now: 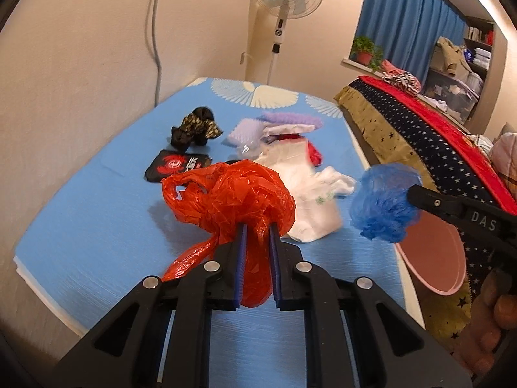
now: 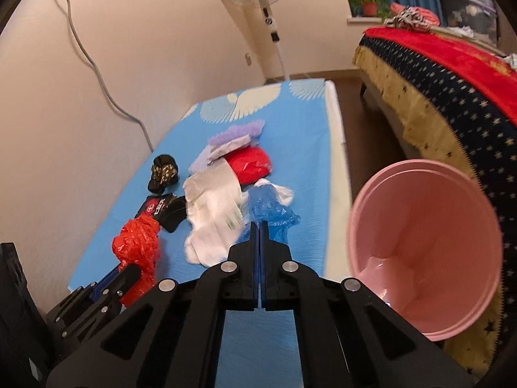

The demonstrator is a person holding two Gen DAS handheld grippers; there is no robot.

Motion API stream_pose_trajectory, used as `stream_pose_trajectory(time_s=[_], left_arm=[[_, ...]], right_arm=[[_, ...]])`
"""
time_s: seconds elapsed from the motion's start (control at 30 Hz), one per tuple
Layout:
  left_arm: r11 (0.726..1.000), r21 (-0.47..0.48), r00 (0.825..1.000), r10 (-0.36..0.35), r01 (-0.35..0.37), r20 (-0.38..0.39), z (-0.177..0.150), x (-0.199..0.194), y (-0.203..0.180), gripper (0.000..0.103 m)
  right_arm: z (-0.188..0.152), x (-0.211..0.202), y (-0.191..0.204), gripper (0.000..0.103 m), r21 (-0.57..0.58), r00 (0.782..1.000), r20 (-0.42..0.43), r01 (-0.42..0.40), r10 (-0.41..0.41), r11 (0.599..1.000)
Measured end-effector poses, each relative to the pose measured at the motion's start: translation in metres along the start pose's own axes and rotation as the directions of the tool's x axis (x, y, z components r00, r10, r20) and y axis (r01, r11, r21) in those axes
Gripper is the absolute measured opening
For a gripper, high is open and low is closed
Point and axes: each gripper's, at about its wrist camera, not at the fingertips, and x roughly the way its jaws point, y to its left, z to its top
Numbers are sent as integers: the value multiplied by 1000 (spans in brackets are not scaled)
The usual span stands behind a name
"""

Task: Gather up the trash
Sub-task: 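Carry both held bags over the pink bin with both tools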

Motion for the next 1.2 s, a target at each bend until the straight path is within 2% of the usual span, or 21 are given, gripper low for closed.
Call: stream_pose_trajectory(time_s=[0.4,0.67,0.97,1.2], left_arm=[[995,91,998,-49,45,39,0,-23,-24,13],[989,122,995,-90,84,49,4,-25,-39,10],[982,146,992,-126,121,26,3,-15,-59,5],[973,176,985,-163,150,62,14,-17,-76,4]], right_arm=[[4,-60,-15,0,-24,987,131,97,-94,995],[11,-81,-36,1,34,966,190,170,-173,985],[10,-84,-55,1,83,950,199,228,-240,970],[12,-88,-66,1,120,935,211,266,-286,957]])
